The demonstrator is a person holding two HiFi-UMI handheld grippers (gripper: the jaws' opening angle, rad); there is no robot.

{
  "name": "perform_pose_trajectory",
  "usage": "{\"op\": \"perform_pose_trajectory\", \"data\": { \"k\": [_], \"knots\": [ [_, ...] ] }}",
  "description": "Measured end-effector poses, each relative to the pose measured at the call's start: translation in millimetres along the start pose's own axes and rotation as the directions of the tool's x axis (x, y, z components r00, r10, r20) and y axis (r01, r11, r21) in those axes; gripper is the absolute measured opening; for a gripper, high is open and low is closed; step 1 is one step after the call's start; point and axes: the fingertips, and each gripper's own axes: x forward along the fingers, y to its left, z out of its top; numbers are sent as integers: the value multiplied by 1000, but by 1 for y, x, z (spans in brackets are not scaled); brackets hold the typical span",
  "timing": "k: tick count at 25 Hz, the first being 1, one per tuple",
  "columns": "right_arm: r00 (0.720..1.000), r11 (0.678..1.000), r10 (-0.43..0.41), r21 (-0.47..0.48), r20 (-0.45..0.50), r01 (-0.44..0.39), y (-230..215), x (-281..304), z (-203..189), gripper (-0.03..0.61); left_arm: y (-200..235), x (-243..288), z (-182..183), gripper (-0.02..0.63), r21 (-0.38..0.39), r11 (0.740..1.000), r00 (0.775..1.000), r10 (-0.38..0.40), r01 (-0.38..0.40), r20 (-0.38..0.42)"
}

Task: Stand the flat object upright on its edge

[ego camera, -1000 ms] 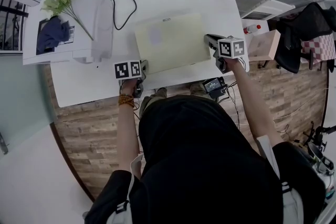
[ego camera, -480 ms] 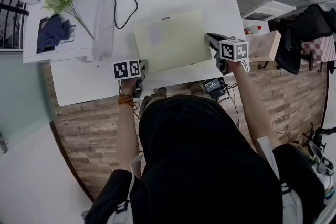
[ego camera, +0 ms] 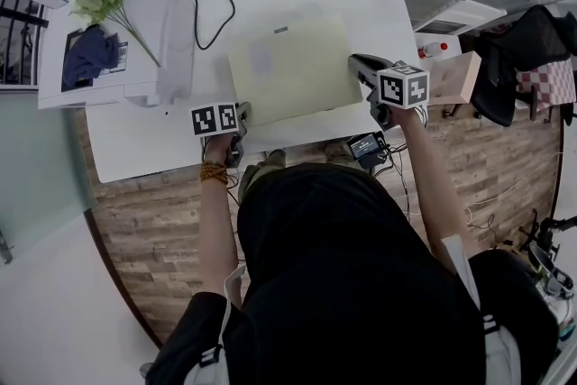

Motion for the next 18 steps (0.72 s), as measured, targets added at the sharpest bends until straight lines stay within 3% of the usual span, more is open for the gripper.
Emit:
{"op": "perform_pose_trajectory", "data": {
  "k": [4, 18],
  "knots": [
    [1000, 998, -17, -65, -16, 16, 7, -5, 1, 31, 0, 0, 0, 104, -1, 1000, 1000, -4, 4, 1],
    [999, 991, -23, -130, -23, 20, 21, -14, 16, 31, -3, 3, 1, 104, -4, 1000, 1000, -28, 28, -7]
  ]
}}
